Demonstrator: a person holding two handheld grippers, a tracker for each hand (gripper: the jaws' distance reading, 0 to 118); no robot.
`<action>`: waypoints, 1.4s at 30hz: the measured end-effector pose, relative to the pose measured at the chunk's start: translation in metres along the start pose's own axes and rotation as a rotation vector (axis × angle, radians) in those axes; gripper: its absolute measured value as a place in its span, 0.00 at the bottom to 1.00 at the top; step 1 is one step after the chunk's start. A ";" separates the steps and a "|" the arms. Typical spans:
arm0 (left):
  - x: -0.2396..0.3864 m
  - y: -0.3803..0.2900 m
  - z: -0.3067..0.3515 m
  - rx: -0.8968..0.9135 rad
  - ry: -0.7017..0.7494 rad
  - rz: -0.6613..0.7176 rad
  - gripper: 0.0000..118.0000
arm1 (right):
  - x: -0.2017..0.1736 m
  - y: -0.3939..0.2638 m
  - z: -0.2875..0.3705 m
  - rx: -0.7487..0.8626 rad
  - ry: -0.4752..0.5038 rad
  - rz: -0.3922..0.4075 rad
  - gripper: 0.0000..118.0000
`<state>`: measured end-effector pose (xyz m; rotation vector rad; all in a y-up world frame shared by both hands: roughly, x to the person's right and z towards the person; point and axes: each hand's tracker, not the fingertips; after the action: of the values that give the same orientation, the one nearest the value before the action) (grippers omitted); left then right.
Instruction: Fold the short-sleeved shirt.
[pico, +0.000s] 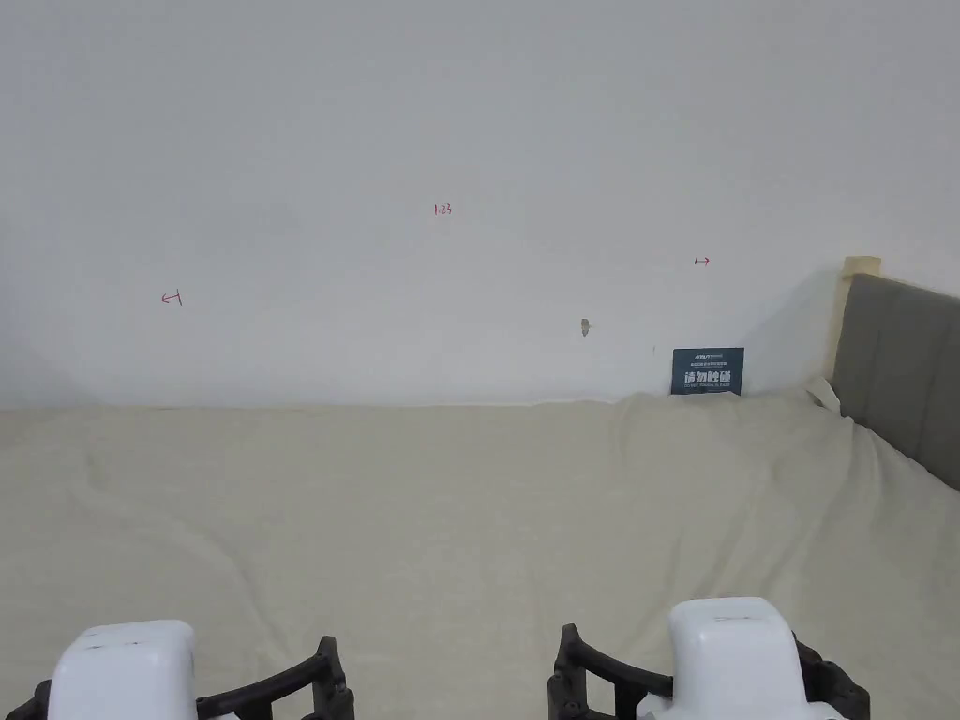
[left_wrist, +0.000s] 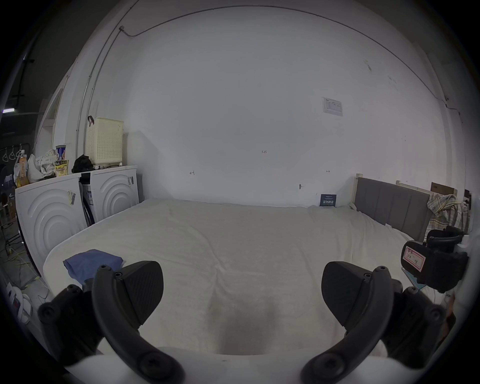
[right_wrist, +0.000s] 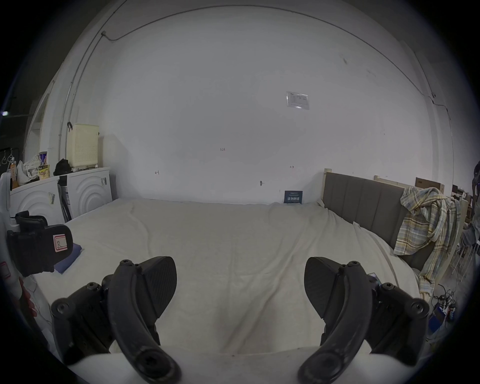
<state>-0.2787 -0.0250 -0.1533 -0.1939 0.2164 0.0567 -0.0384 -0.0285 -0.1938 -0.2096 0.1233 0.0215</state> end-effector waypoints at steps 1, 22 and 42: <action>0.000 0.000 0.000 -0.001 -0.001 0.000 1.00 | 0.000 0.000 0.000 -0.006 -0.002 -0.003 0.87; 0.000 0.000 0.001 -0.004 -0.001 0.005 1.00 | 0.000 0.000 0.002 -0.006 0.007 0.009 0.87; -0.002 0.001 0.002 0.000 0.007 0.005 1.00 | 0.005 0.001 0.004 -0.004 0.028 -0.006 0.87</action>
<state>-0.2803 -0.0236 -0.1508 -0.1939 0.2234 0.0614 -0.0326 -0.0264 -0.1906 -0.2139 0.1504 0.0133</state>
